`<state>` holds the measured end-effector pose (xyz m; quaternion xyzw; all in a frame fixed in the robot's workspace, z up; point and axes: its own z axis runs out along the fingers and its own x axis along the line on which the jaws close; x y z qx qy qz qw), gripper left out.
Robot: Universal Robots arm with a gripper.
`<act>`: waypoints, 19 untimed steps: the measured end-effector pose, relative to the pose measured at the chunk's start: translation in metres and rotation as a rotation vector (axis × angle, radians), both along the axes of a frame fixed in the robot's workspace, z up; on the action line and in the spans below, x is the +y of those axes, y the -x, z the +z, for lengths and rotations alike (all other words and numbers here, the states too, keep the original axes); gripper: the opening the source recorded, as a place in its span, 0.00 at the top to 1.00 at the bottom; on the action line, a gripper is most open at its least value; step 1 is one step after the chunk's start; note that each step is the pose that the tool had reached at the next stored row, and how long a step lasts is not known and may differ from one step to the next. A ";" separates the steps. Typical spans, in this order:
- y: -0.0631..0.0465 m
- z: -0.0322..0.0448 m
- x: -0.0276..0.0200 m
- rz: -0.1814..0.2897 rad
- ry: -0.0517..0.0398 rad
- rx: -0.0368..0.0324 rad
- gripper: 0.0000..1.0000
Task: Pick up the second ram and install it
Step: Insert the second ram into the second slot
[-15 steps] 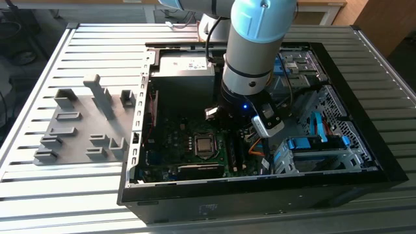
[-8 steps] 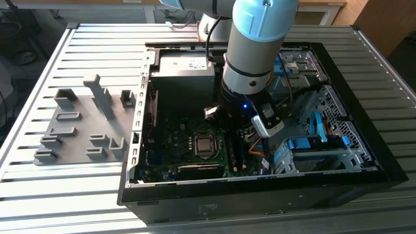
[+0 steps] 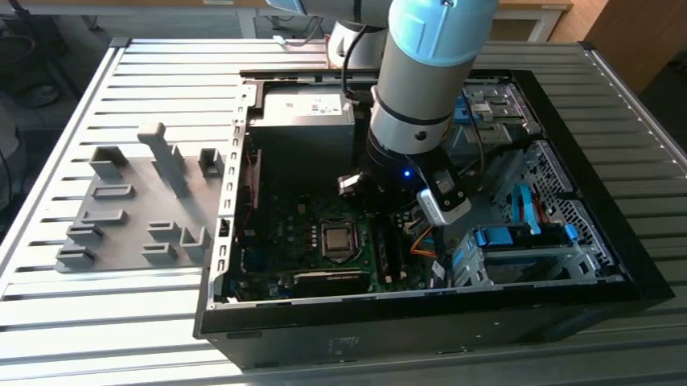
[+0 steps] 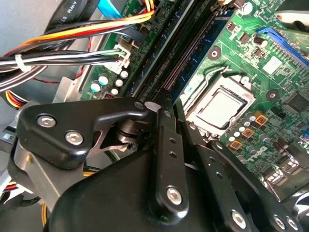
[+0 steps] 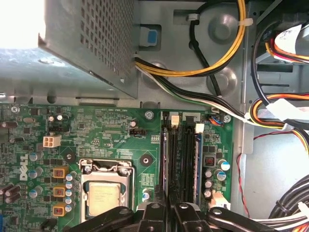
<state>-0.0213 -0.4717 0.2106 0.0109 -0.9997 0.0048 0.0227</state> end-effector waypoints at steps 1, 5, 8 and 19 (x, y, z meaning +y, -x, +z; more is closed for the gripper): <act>-0.001 0.0001 0.0000 -0.001 0.0002 0.0007 0.86; -0.001 0.0001 0.0000 -0.003 0.0002 0.0008 0.86; -0.001 0.0003 0.0000 -0.003 0.0002 0.0008 0.86; -0.002 0.0051 0.0000 -0.003 0.0006 0.0023 0.86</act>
